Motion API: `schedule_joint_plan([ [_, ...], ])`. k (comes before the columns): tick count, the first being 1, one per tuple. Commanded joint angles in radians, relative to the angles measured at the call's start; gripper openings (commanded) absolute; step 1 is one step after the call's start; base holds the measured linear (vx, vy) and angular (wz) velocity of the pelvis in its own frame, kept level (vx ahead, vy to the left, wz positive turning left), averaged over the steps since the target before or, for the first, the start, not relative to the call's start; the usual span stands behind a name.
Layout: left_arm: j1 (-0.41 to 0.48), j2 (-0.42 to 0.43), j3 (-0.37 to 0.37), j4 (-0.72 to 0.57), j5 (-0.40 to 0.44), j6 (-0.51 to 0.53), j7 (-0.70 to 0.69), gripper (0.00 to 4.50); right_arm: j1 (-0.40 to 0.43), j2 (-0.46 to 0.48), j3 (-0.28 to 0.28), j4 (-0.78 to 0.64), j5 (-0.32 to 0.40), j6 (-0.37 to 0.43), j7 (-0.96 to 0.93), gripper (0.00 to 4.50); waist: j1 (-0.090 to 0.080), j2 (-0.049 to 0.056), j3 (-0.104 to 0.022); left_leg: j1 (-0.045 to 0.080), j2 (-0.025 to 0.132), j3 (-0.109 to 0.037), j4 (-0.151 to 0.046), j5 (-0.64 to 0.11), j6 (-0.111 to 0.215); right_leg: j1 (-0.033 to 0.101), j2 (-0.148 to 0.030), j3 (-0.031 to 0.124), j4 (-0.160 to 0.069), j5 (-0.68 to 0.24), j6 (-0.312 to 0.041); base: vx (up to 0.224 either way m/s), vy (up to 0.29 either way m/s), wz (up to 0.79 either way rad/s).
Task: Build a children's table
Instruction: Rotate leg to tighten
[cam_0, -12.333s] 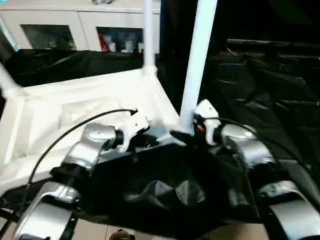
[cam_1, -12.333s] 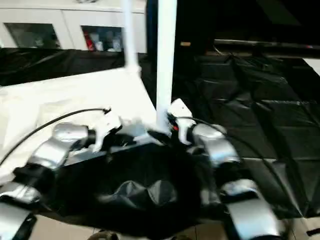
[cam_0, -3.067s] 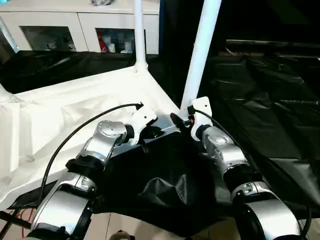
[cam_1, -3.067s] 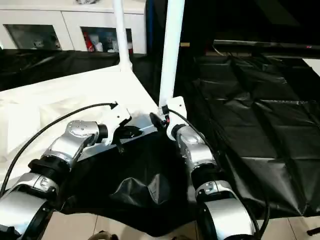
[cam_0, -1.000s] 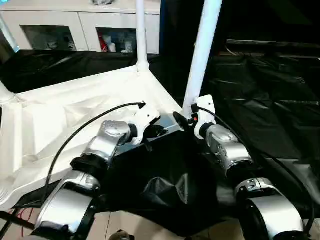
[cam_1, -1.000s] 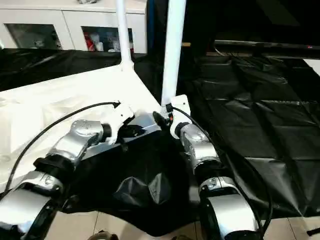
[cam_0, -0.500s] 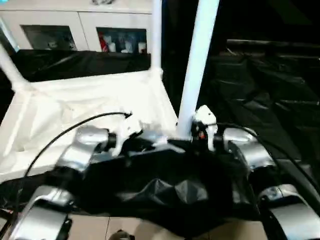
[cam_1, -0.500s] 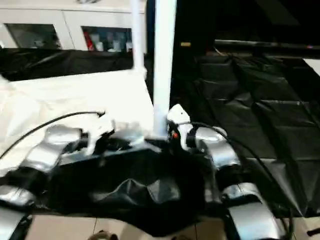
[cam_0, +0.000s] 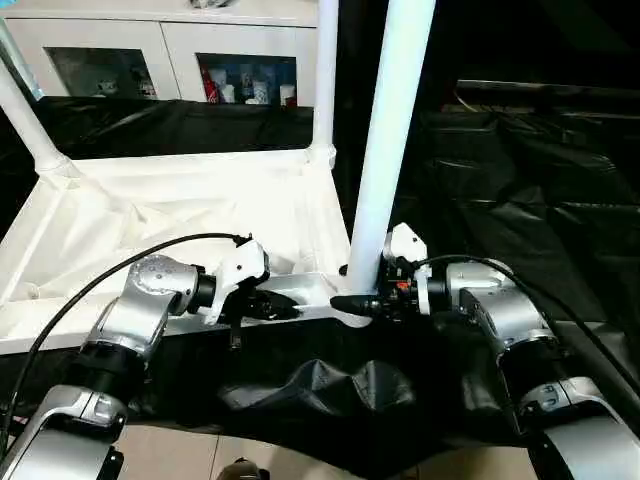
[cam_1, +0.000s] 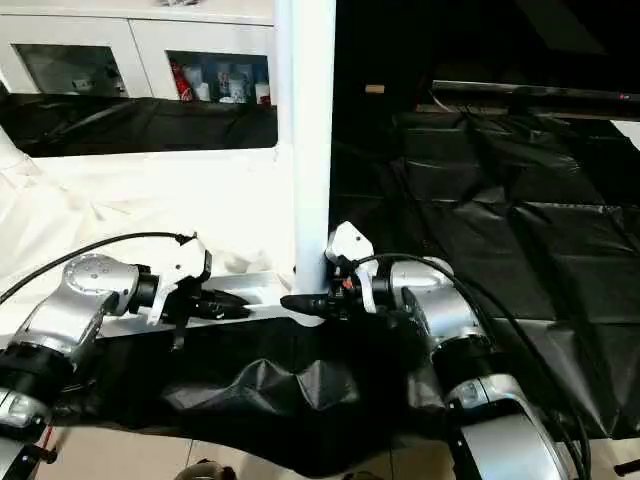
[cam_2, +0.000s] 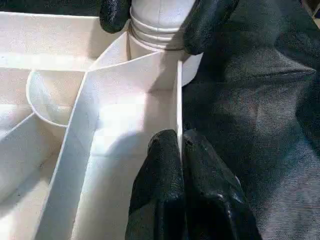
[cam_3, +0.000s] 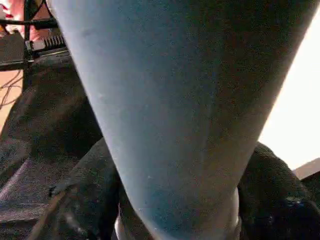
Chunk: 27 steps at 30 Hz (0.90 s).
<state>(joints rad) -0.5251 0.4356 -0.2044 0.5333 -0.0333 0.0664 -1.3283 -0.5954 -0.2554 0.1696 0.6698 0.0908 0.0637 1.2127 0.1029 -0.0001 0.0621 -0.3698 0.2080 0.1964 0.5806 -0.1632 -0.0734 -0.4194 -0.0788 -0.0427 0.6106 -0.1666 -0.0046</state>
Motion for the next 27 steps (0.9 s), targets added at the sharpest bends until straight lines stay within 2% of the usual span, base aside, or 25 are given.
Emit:
schedule_joint_plan([
  [1,-0.025,-0.051,-0.011,-0.029,-0.031,-0.013,0.020,0.00,-0.001,0.019,0.025,-0.023,0.002,0.009,-0.007,2.74,0.000,-0.012,-0.071,0.013,0.024,-0.007,-0.064,-0.244,0.033,0.046,-0.054,0.033,-0.069,-0.275,-0.211,0.000,0.000,0.00],
  [7,-0.085,-0.103,0.013,0.050,0.015,0.016,0.183,0.00,-0.009,0.072,-0.017,0.024,-0.008,0.002,-0.159,2.65,0.000,-0.014,-0.071,0.014,0.020,-0.009,-0.065,-0.246,0.017,0.047,-0.056,0.034,-0.074,-0.307,-0.192,0.000,0.000,0.00],
  [9,-0.138,-0.152,0.028,0.112,0.043,0.044,0.314,0.00,-0.039,0.131,-0.063,0.101,-0.033,0.007,-0.384,2.65,-0.007,-0.014,-0.072,0.015,0.016,-0.010,-0.065,-0.238,0.004,0.046,-0.057,0.035,-0.074,-0.308,-0.191,0.000,0.000,0.00],
  [12,-0.184,-0.200,0.040,0.166,0.058,0.069,0.423,0.00,-0.058,0.190,-0.107,0.150,-0.028,0.018,-0.551,2.64,-0.014,-0.015,-0.074,0.015,0.013,-0.011,-0.063,-0.239,-0.002,0.048,-0.058,0.034,-0.077,-0.314,-0.187,0.000,0.000,0.00],
  [14,-0.218,-0.243,0.051,0.204,0.065,0.077,0.501,0.00,-0.072,0.238,-0.135,0.184,-0.029,0.017,-0.686,2.64,-0.013,-0.010,-0.076,0.014,0.012,-0.011,-0.062,-0.214,0.003,0.049,-0.056,0.035,-0.073,-0.271,-0.191,0.000,0.000,0.00],
  [16,-0.228,-0.259,0.052,0.218,0.071,0.077,0.526,0.00,-0.079,0.256,-0.142,0.197,-0.037,0.011,-0.742,2.64,-0.012,-0.013,-0.078,0.012,0.012,-0.009,-0.061,-0.200,0.013,0.052,-0.054,0.033,-0.070,-0.226,-0.199,0.000,0.000,0.00],
  [18,-0.239,-0.288,0.047,0.229,0.077,0.064,0.547,0.00,-0.093,0.291,-0.143,0.223,-0.058,-0.003,-0.817,2.64,-0.011,-0.009,-0.080,0.010,0.011,-0.007,-0.059,-0.174,0.027,0.053,-0.053,0.034,-0.065,-0.167,-0.214,0.000,0.000,0.00],
  [19,-0.239,-0.288,0.047,0.229,0.077,0.064,0.547,0.00,-0.093,0.291,-0.143,0.223,-0.058,-0.003,-0.817,2.64,-0.013,-0.009,-0.079,0.010,0.011,-0.007,-0.060,-0.177,0.026,0.052,-0.053,0.034,-0.066,-0.170,-0.215,0.000,0.000,0.00],
  [21,-0.236,-0.303,0.038,0.225,0.076,0.048,0.536,0.00,-0.101,0.318,-0.153,0.233,-0.047,-0.020,-0.813,3.34,-0.013,-0.011,-0.077,0.010,0.012,-0.008,-0.061,-0.200,0.028,0.055,-0.055,0.032,-0.069,-0.197,-0.212,0.000,0.000,0.00],
  [23,-0.226,-0.298,0.031,0.212,0.073,0.041,0.512,0.00,-0.101,0.319,-0.156,0.221,-0.032,-0.013,-0.772,3.34,-0.013,-0.012,-0.077,0.011,0.012,-0.008,-0.061,-0.209,0.031,0.056,-0.054,0.033,-0.070,-0.207,-0.208,0.000,0.000,0.00],
  [27,-0.196,-0.267,0.020,0.190,0.066,0.022,0.456,0.00,-0.098,0.274,-0.113,0.192,-0.063,-0.041,-0.700,3.82,-0.013,-0.012,-0.077,0.010,0.013,-0.009,-0.061,-0.208,0.036,0.057,-0.055,0.032,-0.069,-0.197,-0.211,0.000,0.000,0.00],
])
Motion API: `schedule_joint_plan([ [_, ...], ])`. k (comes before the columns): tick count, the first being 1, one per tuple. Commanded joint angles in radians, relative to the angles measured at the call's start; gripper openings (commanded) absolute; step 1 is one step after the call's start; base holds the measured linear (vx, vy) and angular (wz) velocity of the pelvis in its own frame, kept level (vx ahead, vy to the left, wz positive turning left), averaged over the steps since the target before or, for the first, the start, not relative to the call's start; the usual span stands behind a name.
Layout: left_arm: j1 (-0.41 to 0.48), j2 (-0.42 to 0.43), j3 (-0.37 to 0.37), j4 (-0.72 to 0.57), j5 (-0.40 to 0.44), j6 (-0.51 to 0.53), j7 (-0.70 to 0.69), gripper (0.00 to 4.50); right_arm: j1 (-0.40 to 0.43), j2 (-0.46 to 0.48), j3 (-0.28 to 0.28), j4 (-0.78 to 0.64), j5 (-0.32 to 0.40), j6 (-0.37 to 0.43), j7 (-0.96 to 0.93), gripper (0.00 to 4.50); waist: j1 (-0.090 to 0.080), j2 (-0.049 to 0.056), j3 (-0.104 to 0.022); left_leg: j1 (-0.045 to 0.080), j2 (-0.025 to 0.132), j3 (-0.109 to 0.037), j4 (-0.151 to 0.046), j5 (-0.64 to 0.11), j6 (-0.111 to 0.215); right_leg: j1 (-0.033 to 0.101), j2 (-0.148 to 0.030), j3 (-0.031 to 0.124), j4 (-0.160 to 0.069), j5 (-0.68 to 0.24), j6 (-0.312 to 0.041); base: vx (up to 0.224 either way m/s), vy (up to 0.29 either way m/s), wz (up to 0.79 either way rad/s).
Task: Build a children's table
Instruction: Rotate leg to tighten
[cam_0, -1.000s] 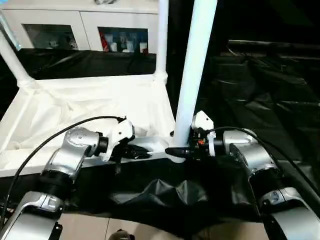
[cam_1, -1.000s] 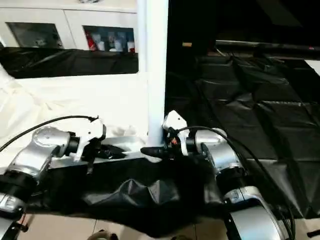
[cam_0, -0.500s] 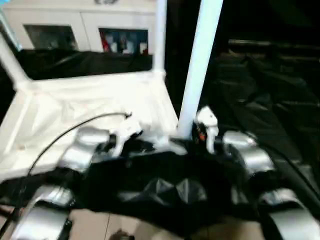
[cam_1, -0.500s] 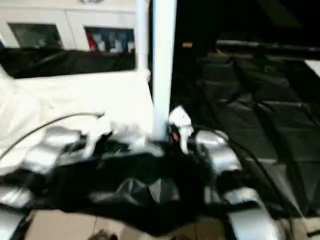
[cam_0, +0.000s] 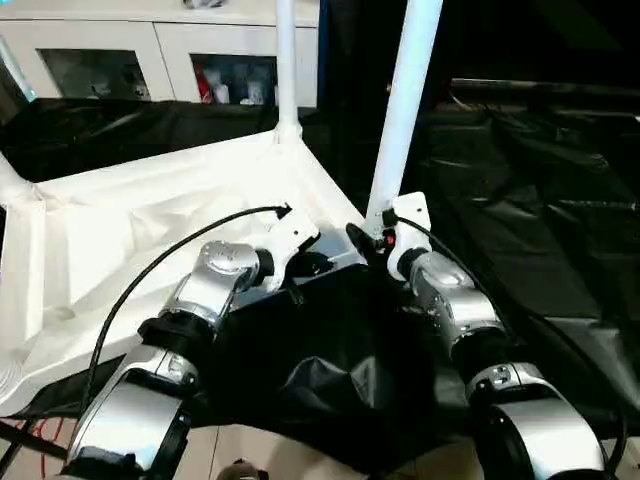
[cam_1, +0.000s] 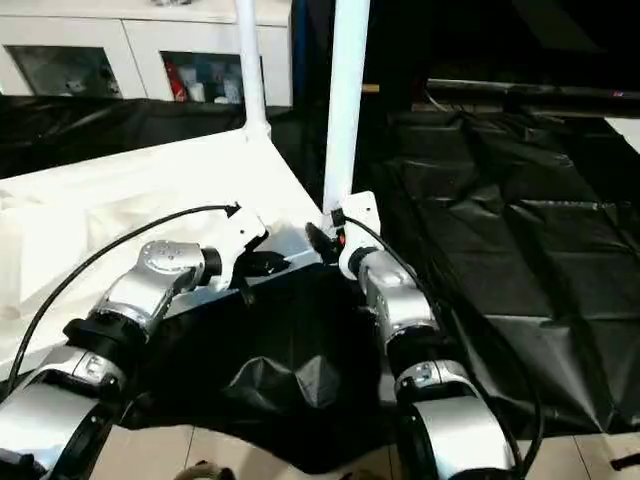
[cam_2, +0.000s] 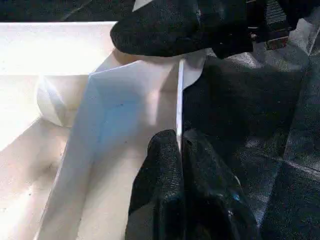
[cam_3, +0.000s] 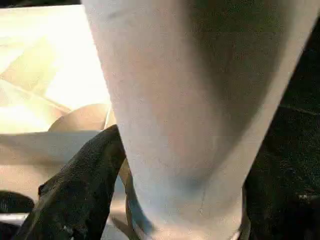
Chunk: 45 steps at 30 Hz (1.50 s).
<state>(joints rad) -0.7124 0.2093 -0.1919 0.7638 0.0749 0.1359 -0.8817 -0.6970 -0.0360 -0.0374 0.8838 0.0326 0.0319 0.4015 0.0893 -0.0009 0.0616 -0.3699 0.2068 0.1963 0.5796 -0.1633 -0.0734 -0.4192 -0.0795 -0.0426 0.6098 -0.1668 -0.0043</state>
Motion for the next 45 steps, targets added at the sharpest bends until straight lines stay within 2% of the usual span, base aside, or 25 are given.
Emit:
schedule_joint_plan([
  [1,-0.004,-0.036,0.007,-0.042,-0.042,-0.055,-0.001,0.00,0.004,0.048,0.099,-0.026,-0.002,-0.012,0.134,3.82,0.001,-0.011,-0.077,0.010,0.015,-0.009,-0.060,-0.207,0.037,0.057,-0.054,0.032,-0.066,-0.192,-0.213,0.000,0.000,0.00],
  [6,0.044,0.015,-0.006,-0.095,-0.063,-0.074,-0.118,0.00,0.032,-0.041,0.149,-0.097,0.016,-0.022,0.388,3.82,0.004,-0.014,-0.076,0.005,0.018,-0.008,-0.057,-0.200,0.060,0.063,-0.054,0.031,-0.064,-0.174,-0.220,0.000,0.000,0.00],
  [7,0.045,0.016,-0.006,-0.096,-0.064,-0.074,-0.120,0.00,0.032,-0.043,0.150,-0.099,0.016,-0.022,0.393,3.82,0.003,-0.014,-0.075,0.005,0.018,-0.006,-0.057,-0.201,0.061,0.060,-0.052,0.031,-0.064,-0.178,-0.219,0.000,0.000,0.00],
  [8,0.060,0.035,-0.012,-0.117,-0.075,-0.074,-0.165,0.00,0.043,-0.076,0.166,-0.125,0.024,-0.020,0.475,3.82,0.003,-0.012,-0.074,0.007,0.018,-0.007,-0.058,-0.208,0.057,0.059,-0.053,0.030,-0.066,-0.201,-0.221,0.000,0.000,0.00],
  [10,0.070,0.048,-0.019,-0.129,-0.080,-0.087,-0.199,0.00,0.047,-0.096,0.175,-0.136,0.024,-0.024,0.517,3.82,0.003,-0.014,-0.070,0.009,0.021,-0.006,-0.059,-0.232,0.052,0.055,-0.053,0.030,-0.070,-0.239,-0.217,0.000,0.000,0.00],
  [11,0.077,0.058,-0.022,-0.138,-0.084,-0.090,-0.221,0.00,0.050,-0.111,0.180,-0.145,0.027,-0.020,0.552,3.82,0.005,-0.013,-0.073,0.011,0.021,-0.007,-0.059,-0.234,0.047,0.055,-0.054,0.031,-0.070,-0.253,-0.214,0.000,0.000,0.00],
  [14,0.092,0.086,-0.033,-0.157,-0.088,-0.107,-0.272,0.00,0.057,-0.144,0.193,-0.161,0.032,-0.019,0.624,3.82,0.008,-0.012,-0.073,0.009,0.023,-0.007,-0.059,-0.228,0.049,0.054,-0.053,0.031,-0.066,-0.232,-0.221,0.000,0.000,0.00],
  [15,0.112,0.113,-0.039,-0.184,-0.100,-0.112,-0.334,0.00,0.064,-0.175,0.205,-0.178,0.040,-0.003,0.689,3.82,0.010,-0.011,-0.073,0.010,0.025,-0.008,-0.060,-0.232,0.048,0.054,-0.054,0.030,-0.065,-0.230,-0.225,0.000,0.000,0.00],
  [23,0.159,0.177,-0.037,-0.265,-0.151,-0.086,-0.471,0.00,0.085,-0.219,0.221,-0.219,0.050,0.019,0.801,3.82,0.013,-0.011,-0.071,0.012,0.025,-0.007,-0.062,-0.245,0.040,0.050,-0.054,0.032,-0.067,-0.256,-0.224,0.000,0.000,0.00],
  [25,0.167,0.187,-0.036,-0.275,-0.158,-0.085,-0.489,0.00,0.089,-0.219,0.222,-0.227,0.055,0.026,0.812,3.51,0.013,-0.009,-0.071,0.013,0.025,-0.007,-0.062,-0.250,0.037,0.048,-0.052,0.032,-0.068,-0.263,-0.220,0.000,0.000,0.00],
  [27,0.174,0.195,-0.036,-0.286,-0.167,-0.076,-0.506,0.00,0.094,-0.220,0.223,-0.238,0.063,0.035,0.822,3.47,0.015,-0.008,-0.072,0.015,0.025,-0.007,-0.062,-0.249,0.035,0.048,-0.053,0.033,-0.068,-0.260,-0.222,0.000,0.000,0.00],
  [28,0.178,0.199,-0.038,-0.293,-0.172,-0.072,-0.514,0.00,0.097,-0.222,0.224,-0.245,0.068,0.041,0.827,3.47,0.015,-0.004,-0.071,0.014,0.025,-0.008,-0.063,-0.250,0.033,0.048,-0.053,0.033,-0.067,-0.260,-0.222,0.000,0.000,0.00],
  [32,0.178,0.199,-0.040,-0.291,-0.166,-0.072,-0.504,0.00,0.110,-0.220,0.227,-0.263,0.073,0.054,0.832,3.06,0.017,-0.006,-0.072,0.015,0.024,-0.007,-0.063,-0.255,0.030,0.049,-0.051,0.033,-0.067,-0.250,-0.224,0.000,0.000,0.00],
  [35,0.157,0.177,-0.033,-0.259,-0.141,-0.084,-0.439,0.00,0.129,-0.207,0.232,-0.271,0.067,0.058,0.815,2.80,0.020,-0.006,-0.073,0.015,0.024,-0.007,-0.062,-0.248,0.028,0.049,-0.053,0.033,-0.066,-0.248,-0.220,0.000,0.000,0.00],
  [40,0.132,0.145,-0.023,-0.225,-0.111,-0.075,-0.346,0.00,0.133,-0.172,0.215,-0.254,0.064,0.078,0.736,2.71,0.020,-0.011,-0.071,0.015,0.022,-0.010,-0.065,-0.258,0.015,0.049,-0.055,0.033,-0.072,-0.304,-0.197,0.000,0.000,0.00],
  [41,0.111,0.120,-0.012,-0.200,-0.099,-0.059,-0.278,0.00,0.118,-0.147,0.196,-0.214,0.053,0.071,0.651,2.71,0.020,-0.013,-0.071,0.015,0.022,-0.010,-0.065,-0.254,0.015,0.050,-0.055,0.033,-0.072,-0.303,-0.194,0.000,0.000,0.00],
  [42,0.088,0.094,0.000,-0.173,-0.088,-0.044,-0.210,0.00,0.095,-0.118,0.172,-0.163,0.041,0.070,0.543,2.70,0.016,-0.011,-0.068,0.016,0.021,-0.009,-0.065,-0.263,0.010,0.043,-0.055,0.035,-0.075,-0.321,-0.191,0.000,0.000,0.00],
  [44,0.069,0.074,0.005,-0.151,-0.078,-0.033,-0.161,0.00,0.079,-0.096,0.156,-0.126,0.031,0.066,0.461,2.69,0.010,-0.012,-0.070,0.018,0.018,-0.011,-0.065,-0.266,-0.009,0.043,-0.057,0.034,-0.077,-0.350,-0.186,0.000,0.000,0.00],
  [45,0.053,0.056,0.008,-0.130,-0.066,-0.030,-0.112,0.00,0.065,-0.076,0.142,-0.095,0.022,0.064,0.385,2.69,0.009,-0.013,-0.071,0.017,0.018,-0.014,-0.065,-0.269,-0.010,0.047,-0.059,0.033,-0.077,-0.353,-0.183,0.000,0.000,0.00],
])
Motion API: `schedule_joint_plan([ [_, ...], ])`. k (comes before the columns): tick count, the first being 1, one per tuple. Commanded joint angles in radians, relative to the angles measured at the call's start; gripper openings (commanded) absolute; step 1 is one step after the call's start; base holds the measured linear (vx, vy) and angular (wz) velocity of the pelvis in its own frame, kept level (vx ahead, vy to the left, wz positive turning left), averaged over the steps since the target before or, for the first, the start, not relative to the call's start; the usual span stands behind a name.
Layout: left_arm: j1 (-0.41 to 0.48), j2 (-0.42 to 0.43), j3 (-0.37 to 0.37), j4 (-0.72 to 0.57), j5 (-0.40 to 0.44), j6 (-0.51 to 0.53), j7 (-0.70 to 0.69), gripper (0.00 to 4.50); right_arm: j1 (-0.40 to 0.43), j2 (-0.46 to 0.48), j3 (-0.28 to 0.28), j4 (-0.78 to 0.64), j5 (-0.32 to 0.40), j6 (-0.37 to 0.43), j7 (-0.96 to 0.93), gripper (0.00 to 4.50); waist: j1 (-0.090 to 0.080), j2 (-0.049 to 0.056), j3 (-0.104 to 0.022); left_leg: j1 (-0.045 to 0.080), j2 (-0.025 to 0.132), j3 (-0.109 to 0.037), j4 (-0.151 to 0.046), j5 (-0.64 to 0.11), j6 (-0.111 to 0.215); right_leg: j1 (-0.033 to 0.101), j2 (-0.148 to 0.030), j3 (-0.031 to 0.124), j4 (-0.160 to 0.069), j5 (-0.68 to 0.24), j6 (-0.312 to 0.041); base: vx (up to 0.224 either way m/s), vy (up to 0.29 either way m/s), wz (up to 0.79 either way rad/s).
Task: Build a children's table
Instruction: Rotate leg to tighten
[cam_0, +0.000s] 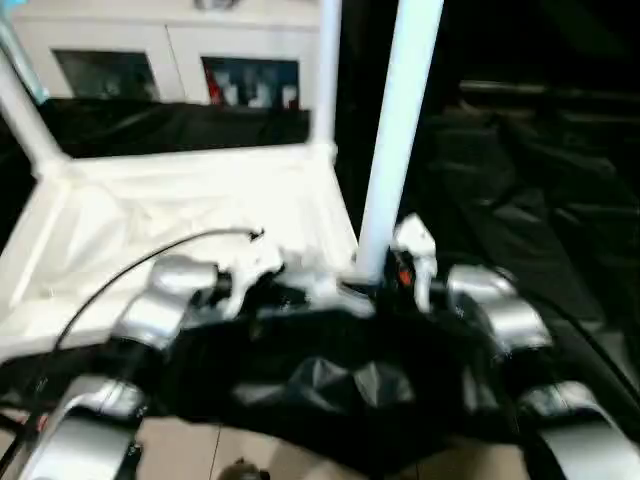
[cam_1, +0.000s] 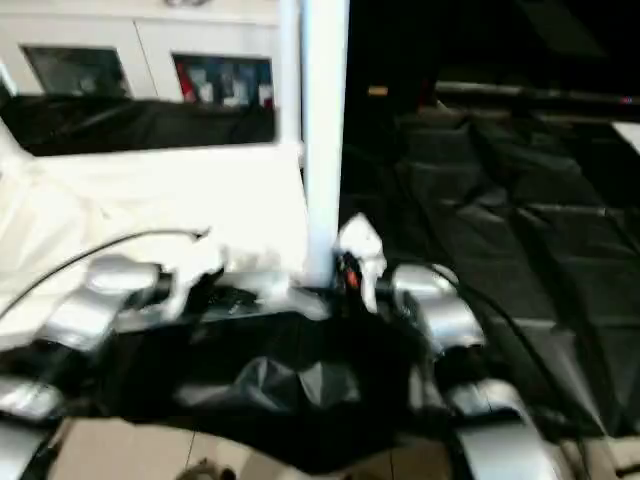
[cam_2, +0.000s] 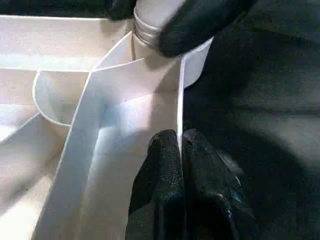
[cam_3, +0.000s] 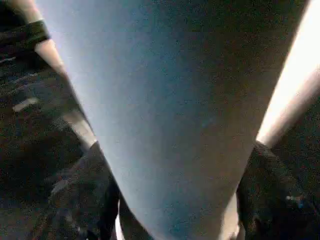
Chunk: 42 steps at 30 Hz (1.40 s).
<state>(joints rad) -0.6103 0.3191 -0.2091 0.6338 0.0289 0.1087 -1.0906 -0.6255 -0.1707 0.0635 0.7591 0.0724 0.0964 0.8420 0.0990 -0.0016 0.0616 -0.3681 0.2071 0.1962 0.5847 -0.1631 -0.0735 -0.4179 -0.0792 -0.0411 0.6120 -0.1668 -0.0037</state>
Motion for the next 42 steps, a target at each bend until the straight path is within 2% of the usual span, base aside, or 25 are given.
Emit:
schedule_joint_plan([
  [1,-0.069,-0.076,0.035,0.027,-0.010,0.008,0.157,0.00,-0.020,0.081,0.023,0.057,-0.019,0.003,-0.133,2.69,-0.006,-0.012,-0.069,0.015,0.016,-0.012,-0.071,-0.270,-0.011,0.042,-0.056,0.033,-0.082,-0.353,-0.178,0.000,0.000,0.00],
  [5,-0.126,-0.153,0.058,0.100,0.007,0.011,0.310,0.00,-0.057,0.171,-0.036,0.115,-0.004,0.015,-0.361,2.69,-0.009,-0.011,-0.073,0.014,0.013,-0.010,-0.068,-0.233,-0.005,0.044,-0.054,0.033,-0.079,-0.298,-0.183,0.000,0.000,0.00],
  [7,-0.135,-0.174,0.056,0.112,0.014,-0.013,0.336,0.00,-0.064,0.202,-0.037,0.121,-0.008,0.009,-0.395,2.69,-0.006,-0.009,-0.078,0.011,0.013,-0.010,-0.065,-0.210,0.007,0.049,-0.054,0.032,-0.072,-0.228,-0.195,0.000,0.000,0.00],
  [10,-0.132,-0.187,0.050,0.109,0.011,-0.019,0.329,0.00,-0.071,0.226,-0.030,0.130,-0.020,-0.022,-0.381,2.69,-0.005,-0.010,-0.079,0.008,0.012,-0.008,-0.064,-0.197,0.028,0.052,-0.053,0.031,-0.068,-0.178,-0.209,0.000,0.000,0.00],
  [11,-0.128,-0.189,0.048,0.105,0.010,-0.025,0.324,0.00,-0.074,0.233,-0.036,0.132,-0.011,-0.029,-0.371,3.25,-0.005,-0.010,-0.078,0.008,0.012,-0.008,-0.064,-0.198,0.034,0.053,-0.054,0.031,-0.068,-0.177,-0.212,0.000,0.000,0.00],
  [13,-0.120,-0.185,0.041,0.098,0.008,-0.031,0.309,0.00,-0.079,0.237,-0.039,0.134,-0.002,-0.036,-0.359,3.39,-0.005,-0.009,-0.077,0.008,0.013,-0.008,-0.065,-0.210,0.035,0.053,-0.056,0.031,-0.071,-0.200,-0.211,0.000,0.000,0.00],
  [16,-0.109,-0.166,0.036,0.097,0.013,-0.053,0.274,0.00,-0.087,0.211,-0.016,0.137,-0.028,-0.052,-0.343,3.63,-0.007,-0.007,-0.076,0.010,0.015,-0.009,-0.066,-0.225,0.027,0.052,-0.054,0.030,-0.073,-0.224,-0.205,0.000,0.000,0.00],
  [19,-0.101,-0.148,0.034,0.091,0.011,-0.063,0.248,0.00,-0.086,0.186,0.002,0.129,-0.040,-0.062,-0.302,3.63,-0.007,-0.010,-0.077,0.008,0.014,-0.010,-0.066,-0.223,0.029,0.055,-0.054,0.029,-0.070,-0.214,-0.207,0.000,0.000,0.00],
  [23,-0.077,-0.102,0.028,0.066,0.000,-0.089,0.169,0.00,-0.074,0.117,0.033,0.086,-0.038,-0.070,-0.136,3.63,-0.006,-0.010,-0.076,0.005,0.017,-0.010,-0.065,-0.223,0.042,0.058,-0.056,0.029,-0.070,-0.207,-0.213,0.000,0.000,0.00],
  [24,-0.059,-0.077,0.023,0.043,-0.013,-0.103,0.106,0.00,-0.063,0.077,0.051,0.058,-0.036,-0.074,-0.036,3.63,-0.006,-0.010,-0.075,0.004,0.017,-0.008,-0.064,-0.218,0.046,0.057,-0.055,0.029,-0.069,-0.201,-0.214,0.000,0.000,0.00],
  [25,-0.059,-0.077,0.023,0.043,-0.013,-0.103,0.106,0.00,-0.063,0.077,0.051,0.058,-0.036,-0.074,-0.036,3.63,-0.004,-0.010,-0.076,0.003,0.018,-0.007,-0.063,-0.215,0.051,0.059,-0.054,0.028,-0.067,-0.195,-0.216,0.000,0.000,0.00],
  [29,-0.027,-0.036,0.007,0.001,-0.031,-0.109,0.007,0.00,-0.049,0.023,0.067,0.025,-0.027,-0.064,0.077,3.63,-0.004,-0.007,-0.075,0.007,0.022,-0.008,-0.064,-0.223,0.043,0.054,-0.054,0.029,-0.066,-0.208,-0.225,0.000,0.000,0.00],
  [31,0.002,0.004,-0.005,-0.038,-0.049,-0.112,-0.075,0.00,-0.037,-0.022,0.078,-0.007,-0.010,-0.044,0.169,3.63,-0.003,-0.011,-0.075,0.009,0.023,-0.007,-0.063,-0.223,0.046,0.053,-0.053,0.029,-0.065,-0.198,-0.235,0.000,0.000,0.00],
  [33,0.024,0.030,-0.008,-0.072,-0.073,-0.104,-0.137,0.00,-0.026,-0.053,0.086,-0.032,0.001,-0.034,0.240,3.63,-0.001,-0.009,-0.075,0.008,0.024,-0.006,-0.063,-0.218,0.056,0.052,-0.052,0.029,-0.062,-0.181,-0.241,0.000,0.000,0.00],
  [37,0.055,0.069,-0.009,-0.120,-0.102,-0.081,-0.224,0.00,-0.006,-0.090,0.105,-0.065,-0.004,-0.027,0.314,3.63,0.003,-0.008,-0.072,0.010,0.026,-0.006,-0.065,-0.237,0.049,0.049,-0.053,0.029,-0.066,-0.221,-0.235,0.000,0.000,0.00],
  [38,0.056,0.071,-0.009,-0.121,-0.103,-0.081,-0.226,0.00,-0.005,-0.091,0.105,-0.066,-0.003,-0.026,0.316,3.39,0.004,-0.009,-0.071,0.011,0.025,-0.006,-0.066,-0.245,0.044,0.048,-0.053,0.030,-0.067,-0.242,-0.230,0.000,0.000,0.00],
  [42,0.066,0.082,-0.011,-0.136,-0.109,-0.071,-0.249,0.00,0.003,-0.095,0.114,-0.085,0.005,-0.008,0.343,3.05,0.007,-0.009,-0.070,0.013,0.026,-0.008,-0.069,-0.263,0.026,0.046,-0.054,0.031,-0.070,-0.281,-0.216,0.000,0.000,0.00],
])
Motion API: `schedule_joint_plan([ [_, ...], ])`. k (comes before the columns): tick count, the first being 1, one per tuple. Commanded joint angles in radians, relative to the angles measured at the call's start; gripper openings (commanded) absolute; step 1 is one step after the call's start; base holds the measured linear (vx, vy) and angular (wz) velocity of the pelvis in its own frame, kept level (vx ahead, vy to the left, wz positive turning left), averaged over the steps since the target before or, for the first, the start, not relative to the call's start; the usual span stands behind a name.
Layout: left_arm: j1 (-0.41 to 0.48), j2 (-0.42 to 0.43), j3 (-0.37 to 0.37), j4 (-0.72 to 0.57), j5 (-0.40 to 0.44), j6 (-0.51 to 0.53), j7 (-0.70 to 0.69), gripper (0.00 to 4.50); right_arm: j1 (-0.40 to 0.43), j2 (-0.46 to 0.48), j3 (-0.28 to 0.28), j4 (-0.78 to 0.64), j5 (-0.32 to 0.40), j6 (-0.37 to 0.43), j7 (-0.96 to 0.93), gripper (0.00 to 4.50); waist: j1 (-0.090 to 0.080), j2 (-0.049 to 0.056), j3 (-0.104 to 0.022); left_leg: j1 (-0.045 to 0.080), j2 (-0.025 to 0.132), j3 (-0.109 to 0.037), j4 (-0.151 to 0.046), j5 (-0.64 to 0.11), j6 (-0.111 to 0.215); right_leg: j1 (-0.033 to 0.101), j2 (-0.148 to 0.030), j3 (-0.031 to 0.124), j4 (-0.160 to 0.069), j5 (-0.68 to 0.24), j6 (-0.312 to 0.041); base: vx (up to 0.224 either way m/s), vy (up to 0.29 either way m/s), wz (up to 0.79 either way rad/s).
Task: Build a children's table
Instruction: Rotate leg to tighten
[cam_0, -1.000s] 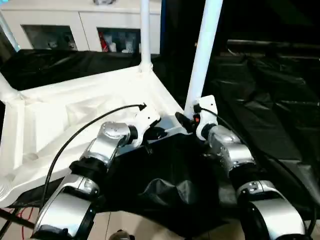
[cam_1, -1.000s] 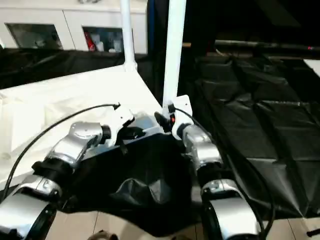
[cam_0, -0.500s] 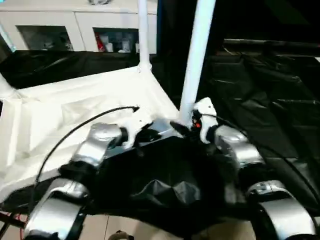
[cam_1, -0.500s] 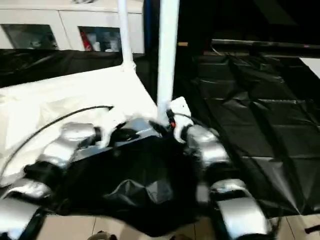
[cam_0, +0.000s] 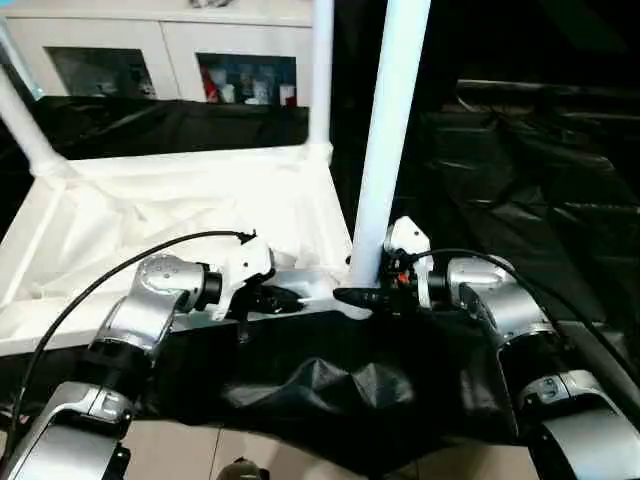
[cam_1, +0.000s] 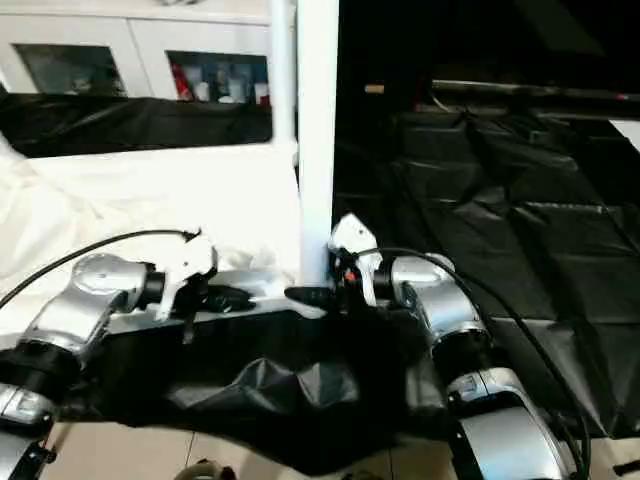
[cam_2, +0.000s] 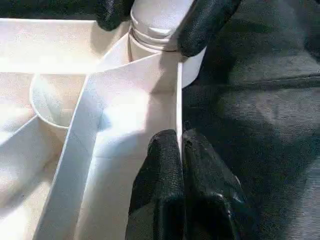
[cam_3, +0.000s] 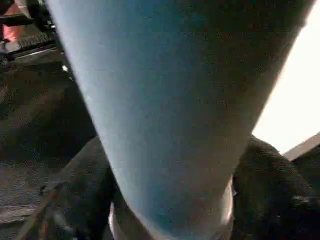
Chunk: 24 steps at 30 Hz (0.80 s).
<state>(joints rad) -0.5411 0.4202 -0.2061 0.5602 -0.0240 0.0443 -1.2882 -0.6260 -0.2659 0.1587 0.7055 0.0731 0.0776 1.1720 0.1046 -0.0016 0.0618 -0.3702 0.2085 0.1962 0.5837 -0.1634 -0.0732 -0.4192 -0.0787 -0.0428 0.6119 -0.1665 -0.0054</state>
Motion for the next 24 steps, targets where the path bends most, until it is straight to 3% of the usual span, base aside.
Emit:
schedule_joint_plan([
  [1,-0.001,-0.017,-0.015,-0.067,-0.058,-0.004,-0.055,0.00,0.006,-0.001,0.021,-0.037,0.006,0.014,0.017,2.94,0.001,-0.009,-0.071,0.015,0.024,-0.008,-0.067,-0.261,0.026,0.047,-0.055,0.033,-0.069,-0.279,-0.213,0.000,0.000,0.00],
  [6,0.010,-0.011,-0.019,-0.089,-0.064,0.011,-0.071,0.00,0.022,-0.002,0.033,-0.073,0.018,0.034,0.039,2.66,0.001,-0.007,-0.074,0.013,0.023,-0.006,-0.064,-0.231,0.032,0.049,-0.052,0.033,-0.065,-0.225,-0.223,0.000,0.000,0.00],
  [8,0.007,-0.014,-0.020,-0.082,-0.059,0.009,-0.064,0.00,0.027,0.001,0.033,-0.077,0.018,0.038,0.038,2.65,0.002,-0.002,-0.074,0.013,0.022,-0.007,-0.064,-0.230,0.031,0.049,-0.053,0.033,-0.064,-0.220,-0.225,0.000,0.000,0.00],
  [12,-0.023,-0.042,-0.011,-0.039,-0.029,0.007,0.014,0.00,0.037,0.022,0.024,-0.072,0.010,0.051,-0.017,2.63,0.002,-0.003,-0.072,0.015,0.022,-0.007,-0.066,-0.258,0.021,0.047,-0.052,0.032,-0.070,-0.249,-0.220,0.000,0.000,0.00],
  [16,-0.089,-0.116,0.020,0.036,0.006,0.058,0.197,0.00,0.004,0.119,-0.044,0.036,-0.031,0.063,-0.354,2.63,-0.006,-0.004,-0.070,0.018,0.018,-0.013,-0.071,-0.288,-0.015,0.045,-0.057,0.034,-0.078,-0.335,-0.193,0.000,0.000,0.00],
  [20,-0.158,-0.183,0.033,0.115,0.044,0.089,0.368,0.00,-0.021,0.214,-0.109,0.103,-0.022,0.045,-0.593,2.63,-0.019,-0.007,-0.071,0.021,0.013,-0.014,-0.069,-0.287,-0.029,0.042,-0.057,0.035,-0.083,-0.363,-0.173,0.000,0.000,0.00],
  [22,-0.180,-0.209,0.039,0.136,0.044,0.098,0.403,0.00,-0.029,0.243,-0.119,0.118,-0.015,0.056,-0.636,2.63,-0.018,-0.010,-0.073,0.016,0.012,-0.012,-0.067,-0.264,-0.011,0.046,-0.055,0.035,-0.082,-0.325,-0.174,0.000,0.000,0.00],
  [24,-0.199,-0.234,0.042,0.152,0.042,0.098,0.430,0.00,-0.041,0.269,-0.128,0.133,-0.011,0.058,-0.682,2.63,-0.015,-0.007,-0.075,0.014,0.013,-0.012,-0.067,-0.238,-0.001,0.048,-0.054,0.034,-0.076,-0.266,-0.188,0.000,0.000,0.00],
])
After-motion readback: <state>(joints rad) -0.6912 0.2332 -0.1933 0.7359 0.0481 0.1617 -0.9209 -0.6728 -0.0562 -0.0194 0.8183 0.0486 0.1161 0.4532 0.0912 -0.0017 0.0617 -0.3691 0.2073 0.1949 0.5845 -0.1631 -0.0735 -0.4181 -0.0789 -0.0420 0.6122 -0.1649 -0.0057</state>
